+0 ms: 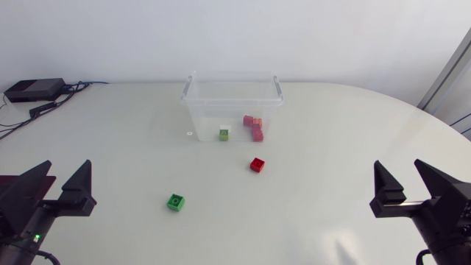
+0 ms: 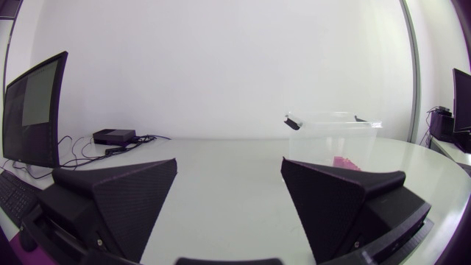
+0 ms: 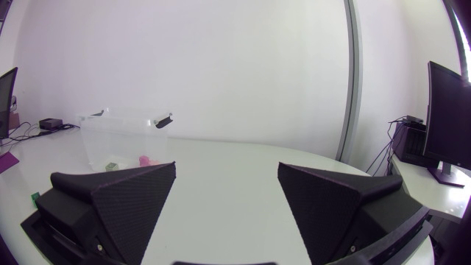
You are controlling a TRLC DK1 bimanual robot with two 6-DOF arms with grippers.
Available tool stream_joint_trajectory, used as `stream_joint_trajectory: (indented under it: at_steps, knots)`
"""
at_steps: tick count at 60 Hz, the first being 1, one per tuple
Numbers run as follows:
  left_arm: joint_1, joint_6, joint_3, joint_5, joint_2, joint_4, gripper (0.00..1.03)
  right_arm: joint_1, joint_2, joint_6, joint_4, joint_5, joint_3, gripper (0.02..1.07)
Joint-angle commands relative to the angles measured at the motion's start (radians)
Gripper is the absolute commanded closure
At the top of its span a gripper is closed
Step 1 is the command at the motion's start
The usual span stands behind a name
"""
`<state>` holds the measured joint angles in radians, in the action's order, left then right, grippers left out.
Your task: Place the duplo bricks in the container
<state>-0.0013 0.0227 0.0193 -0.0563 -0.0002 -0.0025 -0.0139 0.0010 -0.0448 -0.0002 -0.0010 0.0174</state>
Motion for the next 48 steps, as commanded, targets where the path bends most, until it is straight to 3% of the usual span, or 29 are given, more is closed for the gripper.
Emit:
stream_joint_trajectory:
  at_steps: [1, 36, 43, 48]
  knots:
    - [-0.005, -0.004, -0.016, 0.009, -0.012, -0.002, 0.04, 0.006, -0.004, 0.019, -0.007, -0.005, -0.017, 0.07]
    - [-0.014, -0.007, -0.019, 0.009, -0.014, 0.013, 0.04, 0.042, -0.007, 0.022, 0.008, -0.001, -0.019, 0.07]
    - [-0.016, -0.007, -0.022, 0.009, -0.014, 0.078, 0.05, 0.054, -0.007, 0.019, 0.017, -0.002, -0.020, 0.07]
    - [-0.029, -0.007, 0.025, 0.009, 0.014, 0.064, 0.05, 0.075, -0.006, 0.017, 0.008, -0.001, 0.010, 0.07]
